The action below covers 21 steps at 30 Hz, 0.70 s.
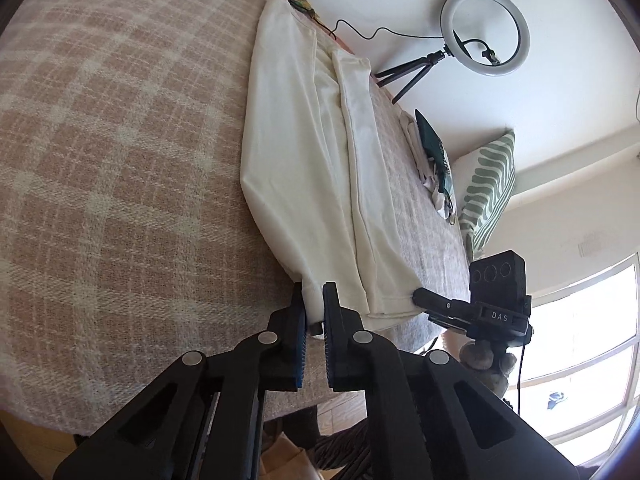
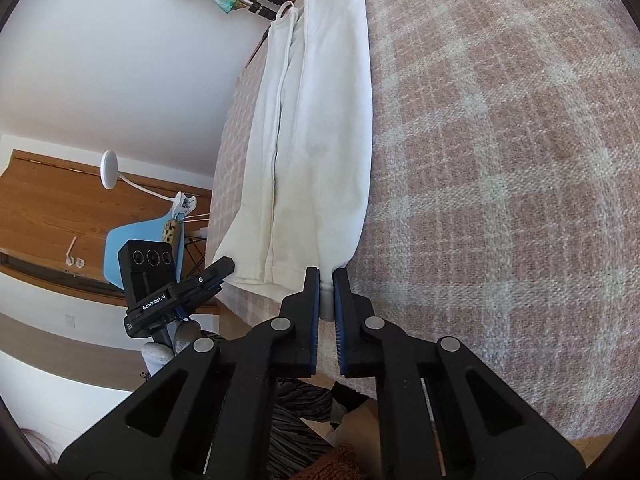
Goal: Fold small clothes
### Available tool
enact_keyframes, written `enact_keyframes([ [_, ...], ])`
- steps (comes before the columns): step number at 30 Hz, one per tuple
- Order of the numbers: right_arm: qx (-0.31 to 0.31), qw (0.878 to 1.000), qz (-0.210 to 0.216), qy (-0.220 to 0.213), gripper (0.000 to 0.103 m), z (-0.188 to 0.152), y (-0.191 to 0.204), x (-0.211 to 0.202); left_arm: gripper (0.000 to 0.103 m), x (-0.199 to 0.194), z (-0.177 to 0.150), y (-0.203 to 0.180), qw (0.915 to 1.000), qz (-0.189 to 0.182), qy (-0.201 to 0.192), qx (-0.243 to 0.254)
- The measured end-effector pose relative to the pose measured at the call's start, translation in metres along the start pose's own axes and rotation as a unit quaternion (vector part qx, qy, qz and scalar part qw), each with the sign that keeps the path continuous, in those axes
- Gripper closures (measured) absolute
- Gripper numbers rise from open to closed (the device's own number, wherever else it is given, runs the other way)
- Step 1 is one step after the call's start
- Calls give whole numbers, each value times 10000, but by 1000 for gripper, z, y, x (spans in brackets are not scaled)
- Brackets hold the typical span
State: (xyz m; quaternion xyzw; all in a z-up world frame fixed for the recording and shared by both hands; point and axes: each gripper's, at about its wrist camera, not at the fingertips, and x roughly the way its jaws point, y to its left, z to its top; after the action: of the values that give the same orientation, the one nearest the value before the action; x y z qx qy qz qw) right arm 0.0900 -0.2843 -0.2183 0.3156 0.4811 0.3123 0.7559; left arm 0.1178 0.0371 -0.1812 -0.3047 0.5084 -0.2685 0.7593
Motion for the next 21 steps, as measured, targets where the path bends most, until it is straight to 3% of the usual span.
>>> enact_keyframes([
  [10,-251,9978,65,-610,95,44,32,-12,98,-8,54,-25,9981,-17,-487,389],
  [21,-97,9951,-243,-949,95,109,13,-1,98,28,115,-12,9968,307,-642,367],
])
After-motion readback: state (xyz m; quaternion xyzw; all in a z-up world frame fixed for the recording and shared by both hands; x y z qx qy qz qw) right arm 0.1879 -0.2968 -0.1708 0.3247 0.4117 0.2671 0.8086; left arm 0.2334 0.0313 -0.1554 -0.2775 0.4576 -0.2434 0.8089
